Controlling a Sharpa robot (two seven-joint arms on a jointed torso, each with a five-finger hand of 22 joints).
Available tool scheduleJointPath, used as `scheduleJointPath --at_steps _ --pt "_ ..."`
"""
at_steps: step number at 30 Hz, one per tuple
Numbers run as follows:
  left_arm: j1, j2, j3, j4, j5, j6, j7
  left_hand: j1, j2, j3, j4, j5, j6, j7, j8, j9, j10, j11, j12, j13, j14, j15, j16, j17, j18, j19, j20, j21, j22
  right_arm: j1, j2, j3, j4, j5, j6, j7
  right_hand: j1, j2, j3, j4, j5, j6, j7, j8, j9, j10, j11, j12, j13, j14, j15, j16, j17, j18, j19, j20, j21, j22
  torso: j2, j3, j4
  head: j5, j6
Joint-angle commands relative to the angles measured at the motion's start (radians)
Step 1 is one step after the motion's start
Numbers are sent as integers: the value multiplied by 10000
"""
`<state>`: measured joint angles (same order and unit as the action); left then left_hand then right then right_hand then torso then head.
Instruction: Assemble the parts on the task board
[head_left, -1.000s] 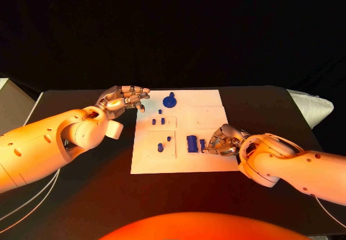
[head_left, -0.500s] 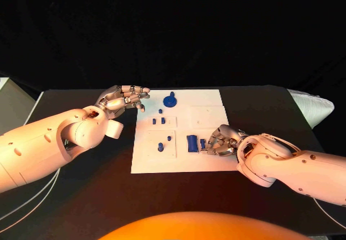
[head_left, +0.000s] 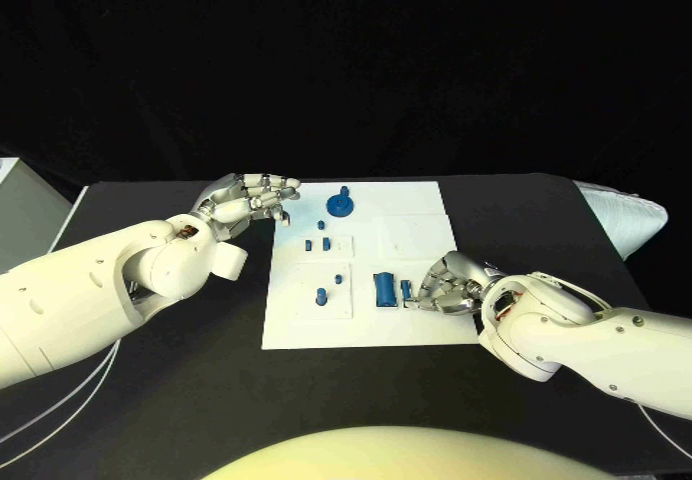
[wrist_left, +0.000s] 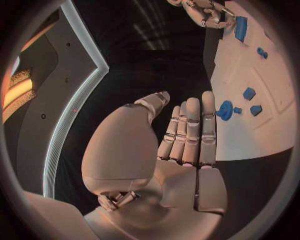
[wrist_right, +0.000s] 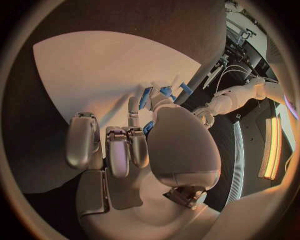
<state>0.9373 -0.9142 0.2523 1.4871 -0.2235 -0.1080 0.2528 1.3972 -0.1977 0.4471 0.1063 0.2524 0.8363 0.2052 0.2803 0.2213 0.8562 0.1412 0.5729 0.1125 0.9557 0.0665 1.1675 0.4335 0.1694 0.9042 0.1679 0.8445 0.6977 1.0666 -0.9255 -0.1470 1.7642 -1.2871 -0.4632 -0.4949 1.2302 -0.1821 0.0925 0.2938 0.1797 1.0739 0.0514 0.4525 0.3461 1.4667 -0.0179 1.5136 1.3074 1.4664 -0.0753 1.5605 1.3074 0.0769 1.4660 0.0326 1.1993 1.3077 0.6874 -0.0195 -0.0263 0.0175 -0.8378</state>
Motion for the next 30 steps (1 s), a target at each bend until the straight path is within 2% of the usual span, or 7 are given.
scheduleJointPath --at_steps 1,12,14,15,18,21,30 --pt "-15 26 9 -2 58 136 76 -4 90 17 46 -24 -86 -17 48 -17 -69 3 68 17 -19 47 62 8 144 80 -24 -34 -10 0 -66 11 45 864 -702 908 -179 149 -797 -9 296 -155 90 8 -33 643 51 -334 2159 935 8 -76 2112 -94 179 5 -367 1528 -14 -7 -3 -9 33" --pt "-61 113 7 -123 190 -122 254 17 84 13 66 -23 -91 -21 57 -19 -87 2 90 17 -42 48 58 3 143 84 -23 -61 -26 143 -62 47 -679 4349 -1789 4646 237 880 -1996 -16 -86 -1214 507 -460 -236 -215 414 -1970 1256 639 302 -639 867 295 -458 264 -3123 729 -137 -57 -28 -14 224" --pt "-70 198 6 -219 270 -362 429 47 74 17 75 -20 -88 -29 69 -19 -82 -2 116 19 -124 52 13 -17 138 46 -20 -106 -47 210 54 57 -1175 5566 -1770 5739 819 1102 -1951 -51 147 -1382 596 -550 -267 -1061 497 -3428 415 234 377 -1370 -459 650 -1186 344 -5708 -91 -227 -97 -33 5 289" --pt "-73 250 6 -278 313 -489 525 63 70 21 90 -20 -81 -32 80 -19 -76 -3 135 19 -201 56 -37 -39 135 2 -16 -153 -69 236 125 66 -1439 6076 -1721 6179 1432 1250 -1825 -110 345 -1561 705 -621 -295 -2305 601 -5434 -775 -454 468 -2525 -2175 1027 -2231 447 -8806 -1184 -252 -105 -33 14 345" --pt "-78 409 5 -471 466 -907 845 121 47 56 201 -21 -25 -41 138 -17 -79 12 131 -44 -738 111 -497 -259 118 -354 34 -527 -241 293 380 114 -2263 7307 -1497 7173 2384 1368 -1607 -27 103 -1854 875 -665 -359 -4175 761 -8634 -3147 -2137 634 -5838 -5929 1027 -2897 685 -9950 -2195 -326 -126 -30 47 471" --pt "-80 580 4 -702 624 -1317 1174 194 8 172 363 -30 133 -98 273 12 56 39 -173 -283 -1396 229 -1692 -853 85 -929 170 -1245 -597 332 643 177 -3025 8313 -1227 7892 3116 1469 -1247 -18 50 -2061 988 -756 -490 -4622 947 -10156 -4854 -3095 895 -7737 -6868 1020 -3538 923 -10956 -3202 -379 -134 -21 63 595" --pt "-81 1071 3 -1426 851 -1881 1775 345 -135 598 756 -52 261 -93 167 3 1387 181 -3265 -500 -1415 724 -6362 -2611 111 -1745 908 -4441 -2649 442 1386 379 -4680 10009 -395 9161 3233 818 778 -22 -123 -1635 1393 -1744 -1198 -3594 1432 -13459 -10430 -3636 1529 -11986 -8682 1059 -4979 1679 -11361 -6563 -512 -86 9 105 927"
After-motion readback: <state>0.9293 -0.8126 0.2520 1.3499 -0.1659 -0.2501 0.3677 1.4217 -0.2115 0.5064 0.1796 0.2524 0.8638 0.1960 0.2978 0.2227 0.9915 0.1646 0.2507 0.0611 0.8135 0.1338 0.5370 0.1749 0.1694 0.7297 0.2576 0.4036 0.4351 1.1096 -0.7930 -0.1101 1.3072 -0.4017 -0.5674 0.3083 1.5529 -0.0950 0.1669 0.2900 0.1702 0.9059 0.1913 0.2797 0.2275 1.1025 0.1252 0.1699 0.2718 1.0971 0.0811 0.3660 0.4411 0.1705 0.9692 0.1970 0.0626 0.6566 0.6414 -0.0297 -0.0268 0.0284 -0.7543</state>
